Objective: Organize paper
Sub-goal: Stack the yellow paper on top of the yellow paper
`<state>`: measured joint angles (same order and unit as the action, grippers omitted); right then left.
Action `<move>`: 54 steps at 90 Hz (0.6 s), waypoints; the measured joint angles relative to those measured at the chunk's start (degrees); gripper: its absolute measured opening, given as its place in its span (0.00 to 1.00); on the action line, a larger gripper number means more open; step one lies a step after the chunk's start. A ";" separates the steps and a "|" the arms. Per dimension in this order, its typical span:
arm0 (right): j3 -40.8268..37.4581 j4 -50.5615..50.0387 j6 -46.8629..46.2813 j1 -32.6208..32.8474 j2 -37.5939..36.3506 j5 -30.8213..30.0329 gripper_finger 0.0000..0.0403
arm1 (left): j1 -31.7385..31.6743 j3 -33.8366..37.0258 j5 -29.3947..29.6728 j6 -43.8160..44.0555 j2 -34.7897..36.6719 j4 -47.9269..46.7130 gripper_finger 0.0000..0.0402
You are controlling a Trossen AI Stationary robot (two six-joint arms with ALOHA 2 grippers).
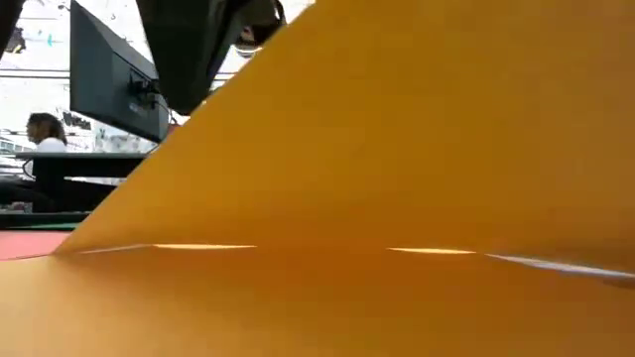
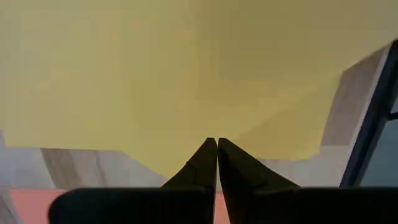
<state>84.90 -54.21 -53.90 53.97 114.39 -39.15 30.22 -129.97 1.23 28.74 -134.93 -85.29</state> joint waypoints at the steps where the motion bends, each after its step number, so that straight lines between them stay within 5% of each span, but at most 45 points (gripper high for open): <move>1: 0.00 -0.88 -0.61 -0.06 0.00 0.36 0.45 | 0.25 0.00 0.27 0.23 0.00 0.04 0.00; 23: -0.01 -9.46 -3.89 -1.57 0.00 7.21 0.30 | 5.66 0.00 4.28 3.14 0.00 2.32 0.00; 54: -0.02 -7.23 -4.09 0.67 -0.57 5.77 0.21 | 14.10 0.07 21.93 10.94 0.42 1.46 0.00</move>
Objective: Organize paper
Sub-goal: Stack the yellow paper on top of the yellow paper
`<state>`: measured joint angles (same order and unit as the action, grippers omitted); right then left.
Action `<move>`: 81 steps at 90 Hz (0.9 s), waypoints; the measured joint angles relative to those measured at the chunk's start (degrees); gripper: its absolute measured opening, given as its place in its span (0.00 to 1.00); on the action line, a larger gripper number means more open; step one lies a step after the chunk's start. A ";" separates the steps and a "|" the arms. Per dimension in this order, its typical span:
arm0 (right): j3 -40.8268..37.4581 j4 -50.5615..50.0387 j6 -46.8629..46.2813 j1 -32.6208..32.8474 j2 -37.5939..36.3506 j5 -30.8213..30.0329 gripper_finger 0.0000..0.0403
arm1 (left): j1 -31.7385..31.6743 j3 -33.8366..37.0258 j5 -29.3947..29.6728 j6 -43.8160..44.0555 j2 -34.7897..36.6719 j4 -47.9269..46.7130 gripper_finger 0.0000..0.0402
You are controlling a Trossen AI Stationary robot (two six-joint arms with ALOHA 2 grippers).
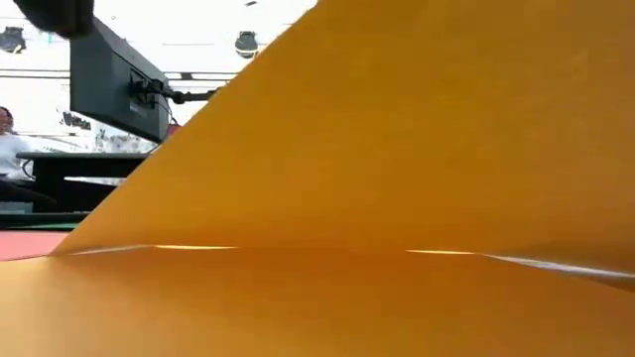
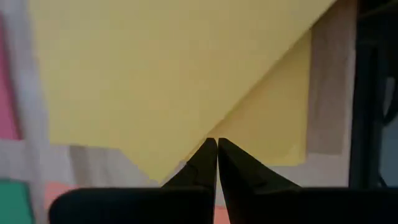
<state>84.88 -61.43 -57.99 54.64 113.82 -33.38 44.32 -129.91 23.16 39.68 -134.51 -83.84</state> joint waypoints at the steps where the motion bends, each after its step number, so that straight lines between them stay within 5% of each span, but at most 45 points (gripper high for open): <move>1: 0.00 0.42 -0.02 0.30 0.00 0.00 0.21 | 0.31 0.00 0.64 0.47 0.03 -0.02 0.00; 10: 0.00 5.89 1.35 3.35 -0.33 -2.28 0.22 | 3.14 0.00 6.34 3.96 0.10 0.60 0.00; 26: 0.02 17.74 6.88 8.24 -0.24 -16.51 0.22 | 6.82 0.30 16.57 4.06 -0.24 7.71 0.00; 42: 0.00 21.94 9.86 10.33 -0.17 -17.45 0.22 | 8.84 2.60 18.38 6.66 -0.35 10.07 0.00; 52: -0.02 29.80 14.19 10.20 1.15 -16.24 0.25 | 9.22 6.75 13.65 1.24 -0.47 18.73 0.05; 62: -0.11 34.93 20.59 10.05 1.96 -13.22 0.33 | 8.74 9.84 11.67 -1.61 -0.66 25.39 0.14; 81: -0.07 36.56 22.54 9.84 2.18 -14.85 0.55 | 8.41 10.29 19.21 2.99 -0.64 20.91 0.28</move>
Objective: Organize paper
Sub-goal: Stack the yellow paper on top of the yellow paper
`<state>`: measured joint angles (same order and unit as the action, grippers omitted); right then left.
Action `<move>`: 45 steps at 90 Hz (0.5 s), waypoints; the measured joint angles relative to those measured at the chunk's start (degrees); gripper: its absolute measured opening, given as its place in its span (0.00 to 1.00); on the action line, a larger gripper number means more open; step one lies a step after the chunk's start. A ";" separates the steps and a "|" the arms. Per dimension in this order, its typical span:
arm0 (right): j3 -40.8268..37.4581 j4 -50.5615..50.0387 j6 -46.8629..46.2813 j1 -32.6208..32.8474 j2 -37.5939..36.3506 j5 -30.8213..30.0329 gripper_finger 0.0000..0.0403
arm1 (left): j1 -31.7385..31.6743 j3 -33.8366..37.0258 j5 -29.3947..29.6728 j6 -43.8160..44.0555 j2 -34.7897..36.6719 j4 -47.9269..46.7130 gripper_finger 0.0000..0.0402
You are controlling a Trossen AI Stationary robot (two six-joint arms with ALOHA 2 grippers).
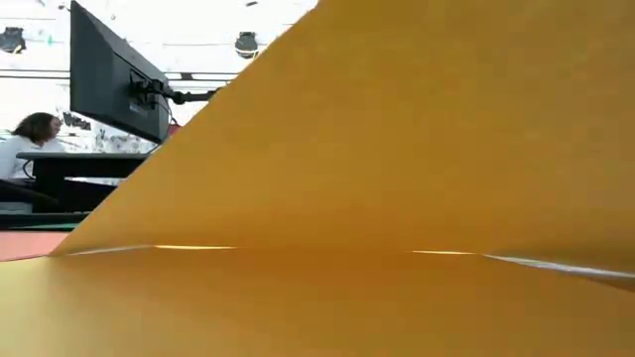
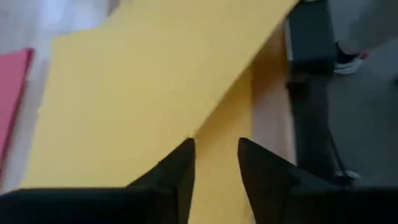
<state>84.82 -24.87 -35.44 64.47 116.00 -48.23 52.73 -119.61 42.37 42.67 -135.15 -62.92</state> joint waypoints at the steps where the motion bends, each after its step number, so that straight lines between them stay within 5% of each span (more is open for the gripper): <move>1: 0.00 0.08 0.03 -0.06 0.18 0.14 0.56 | 0.00 0.00 0.04 -0.44 0.00 0.08 0.28; 18: 0.00 1.55 7.93 -1.33 4.14 2.53 0.65 | -0.76 -0.02 0.11 -7.78 0.02 1.88 0.33; 45: 0.07 4.06 18.58 -3.90 7.15 -1.08 0.66 | -1.97 -0.02 1.12 -13.90 0.02 2.15 0.37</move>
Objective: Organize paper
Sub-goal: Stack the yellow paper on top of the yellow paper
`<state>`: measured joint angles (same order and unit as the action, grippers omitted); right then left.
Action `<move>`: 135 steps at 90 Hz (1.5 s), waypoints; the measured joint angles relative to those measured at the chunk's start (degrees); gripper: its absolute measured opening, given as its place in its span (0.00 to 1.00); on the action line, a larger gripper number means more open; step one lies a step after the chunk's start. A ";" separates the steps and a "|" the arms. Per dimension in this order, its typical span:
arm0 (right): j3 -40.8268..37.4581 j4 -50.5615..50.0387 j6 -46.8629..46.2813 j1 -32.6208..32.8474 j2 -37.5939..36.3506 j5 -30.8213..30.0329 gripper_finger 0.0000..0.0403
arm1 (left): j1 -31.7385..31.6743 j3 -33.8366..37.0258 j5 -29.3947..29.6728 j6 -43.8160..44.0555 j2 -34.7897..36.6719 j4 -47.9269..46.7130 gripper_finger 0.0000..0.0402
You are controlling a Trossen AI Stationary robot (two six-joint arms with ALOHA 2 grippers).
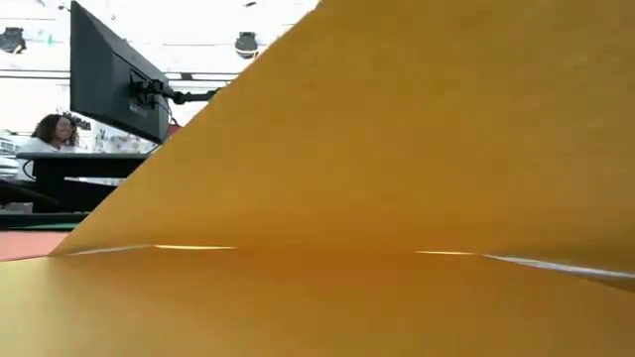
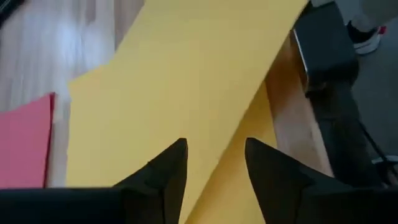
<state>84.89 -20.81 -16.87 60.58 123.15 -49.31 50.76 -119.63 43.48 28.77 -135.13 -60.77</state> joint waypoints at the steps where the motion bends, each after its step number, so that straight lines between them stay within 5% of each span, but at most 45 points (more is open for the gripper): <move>1: 0.01 0.13 0.30 -0.05 0.00 -0.39 0.66 | 0.00 0.00 0.06 -0.21 0.00 0.02 0.37; 54: 0.02 2.32 6.85 -2.13 0.94 -2.24 0.66 | 0.80 8.96 1.36 -0.86 0.03 9.24 0.37; 135: 0.02 3.25 4.68 -2.25 0.96 -2.24 0.66 | -1.37 9.22 3.43 -3.13 0.07 9.37 0.36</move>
<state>84.90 -17.56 -12.19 58.33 124.11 -51.55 49.39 -110.41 46.91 25.64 -135.06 -51.40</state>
